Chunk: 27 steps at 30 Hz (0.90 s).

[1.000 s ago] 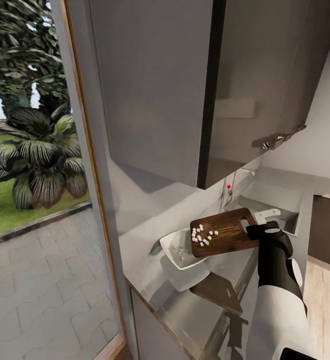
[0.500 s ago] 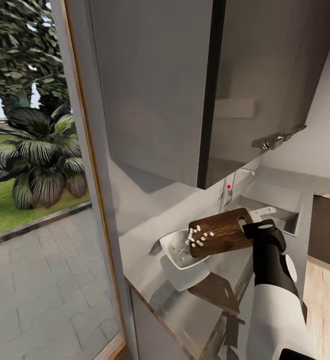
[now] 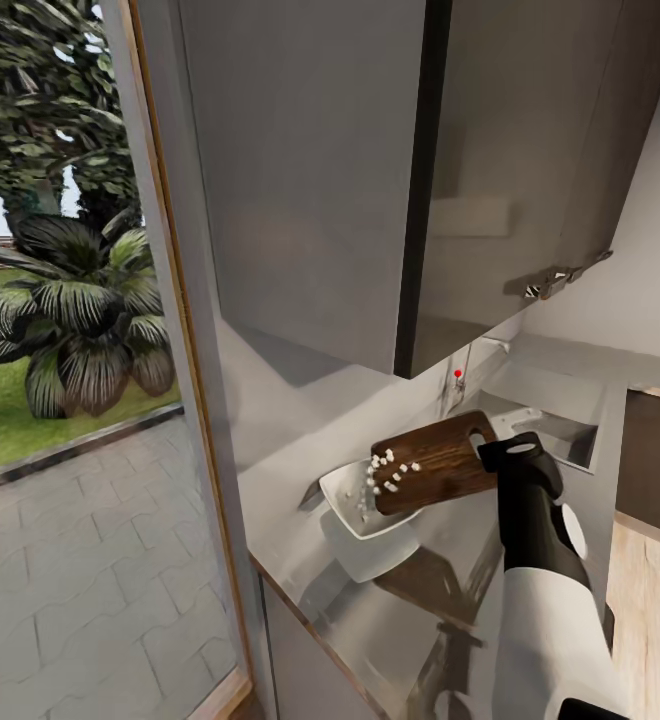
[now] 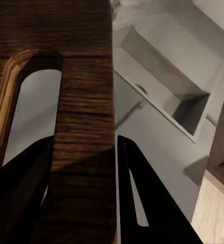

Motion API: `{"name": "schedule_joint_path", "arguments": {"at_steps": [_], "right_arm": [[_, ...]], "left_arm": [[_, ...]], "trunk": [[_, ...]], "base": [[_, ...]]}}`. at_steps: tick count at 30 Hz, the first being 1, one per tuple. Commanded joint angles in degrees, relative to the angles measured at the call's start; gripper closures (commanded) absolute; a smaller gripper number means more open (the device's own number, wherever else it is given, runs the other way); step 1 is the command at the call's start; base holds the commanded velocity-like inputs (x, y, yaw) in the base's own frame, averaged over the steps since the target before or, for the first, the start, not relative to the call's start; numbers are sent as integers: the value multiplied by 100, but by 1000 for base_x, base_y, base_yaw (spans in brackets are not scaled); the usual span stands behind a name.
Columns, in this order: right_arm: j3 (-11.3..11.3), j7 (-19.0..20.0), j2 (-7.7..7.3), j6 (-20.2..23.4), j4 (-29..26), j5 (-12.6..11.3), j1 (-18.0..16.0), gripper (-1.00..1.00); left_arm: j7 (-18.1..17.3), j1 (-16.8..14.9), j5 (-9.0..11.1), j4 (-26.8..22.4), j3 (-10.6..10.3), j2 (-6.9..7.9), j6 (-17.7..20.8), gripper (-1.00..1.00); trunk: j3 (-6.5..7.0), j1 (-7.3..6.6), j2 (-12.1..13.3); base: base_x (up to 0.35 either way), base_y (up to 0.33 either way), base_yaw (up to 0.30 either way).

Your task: In the kitchen, take the Vidalia onion out of the sink, dice it on the chopping board with the paring knife, put the diced onion into the bowl on the countertop, then place both the paring knife and the chopping board into the sink.

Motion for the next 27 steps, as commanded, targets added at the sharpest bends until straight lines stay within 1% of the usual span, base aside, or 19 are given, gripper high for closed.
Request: {"name": "schedule_joint_path", "arguments": {"at_steps": [1, 7, 16, 20, 27], "right_arm": [[24, 21, 5, -3, -7, 72, -4, 100], [67, -99, 5, 1, 149, 68, -5, 100], [68, -121, 5, -2, 159, 77, -4, 100], [68, -326, 5, 4, 159, 69, -4, 100], [68, -365, 5, 5, 159, 65, -4, 100]], "left_arm": [[-26, 3, 42, -8, 7, -3, -5, -100], [-26, 3, 40, -12, 7, -2, -6, -100], [-24, 3, 38, -12, 7, -10, -6, -100], [-26, 3, 37, -12, 7, -10, -6, -100], [-23, 3, 39, -12, 7, -9, -6, -100]], "trunk": [[-1, 2, -4], [-1, 2, -4], [-1, 2, -4], [-1, 2, -4], [-1, 2, -4]], "base": [[0, 0, 0], [0, 0, 0], [0, 0, 0], [0, 0, 0], [0, 0, 0]]}}
